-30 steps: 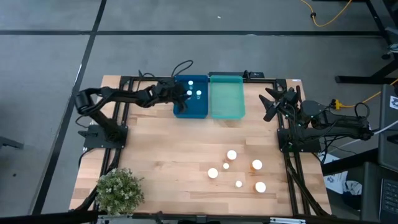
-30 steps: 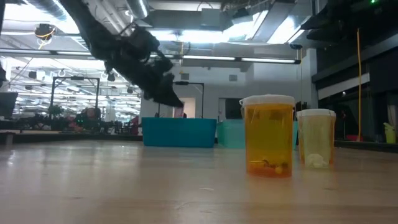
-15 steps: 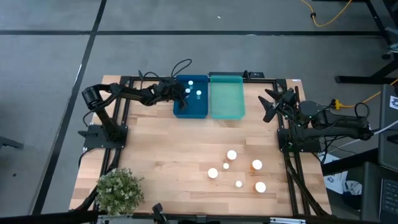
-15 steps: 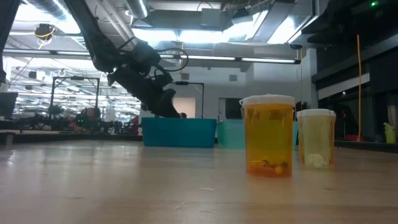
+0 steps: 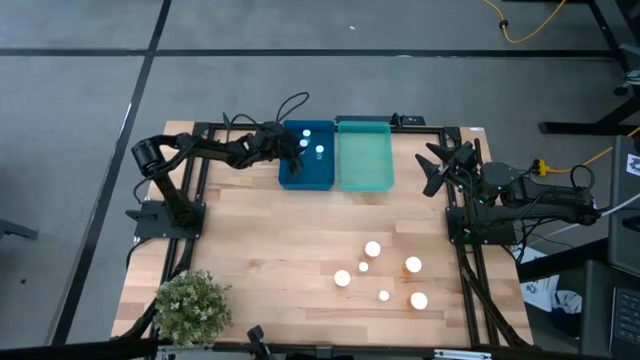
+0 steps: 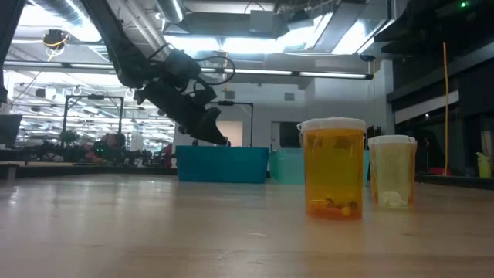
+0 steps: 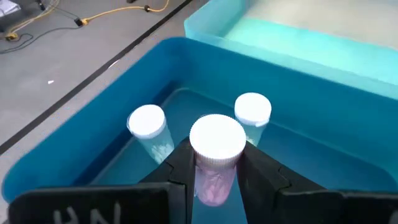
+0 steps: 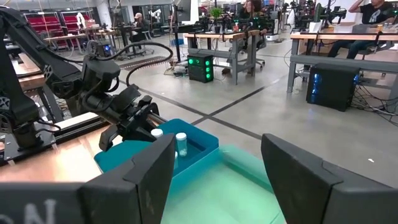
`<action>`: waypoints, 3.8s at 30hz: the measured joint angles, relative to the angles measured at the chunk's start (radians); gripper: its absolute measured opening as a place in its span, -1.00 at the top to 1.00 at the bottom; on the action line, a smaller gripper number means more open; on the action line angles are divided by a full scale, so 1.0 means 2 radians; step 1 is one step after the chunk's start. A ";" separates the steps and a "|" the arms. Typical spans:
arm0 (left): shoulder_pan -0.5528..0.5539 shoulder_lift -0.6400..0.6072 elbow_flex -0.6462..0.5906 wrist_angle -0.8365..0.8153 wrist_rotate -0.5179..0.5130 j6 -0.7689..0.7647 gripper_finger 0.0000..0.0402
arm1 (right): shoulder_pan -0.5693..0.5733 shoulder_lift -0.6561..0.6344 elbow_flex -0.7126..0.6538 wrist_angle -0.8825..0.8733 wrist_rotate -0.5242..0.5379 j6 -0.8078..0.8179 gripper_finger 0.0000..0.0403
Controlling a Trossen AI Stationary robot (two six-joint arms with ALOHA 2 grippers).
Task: Pick and place medicine bottles into bin by pill shape (circle, oval)
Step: Put the pink pill bottle into the blue bin, then put the orange pill bottle into the light blue bin
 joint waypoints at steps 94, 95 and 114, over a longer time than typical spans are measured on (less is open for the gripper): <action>-0.384 -0.160 0.028 -0.091 -0.022 0.089 0.00 | 0.000 0.081 0.000 -0.034 -0.374 0.069 -0.19; -0.384 -0.160 0.028 -0.091 -0.029 0.089 0.00 | 0.000 0.094 0.000 -0.030 -0.366 0.060 -0.19; -0.382 -0.160 0.028 -0.101 -0.066 0.088 0.00 | 0.014 0.251 0.065 0.083 -0.393 -0.043 -0.19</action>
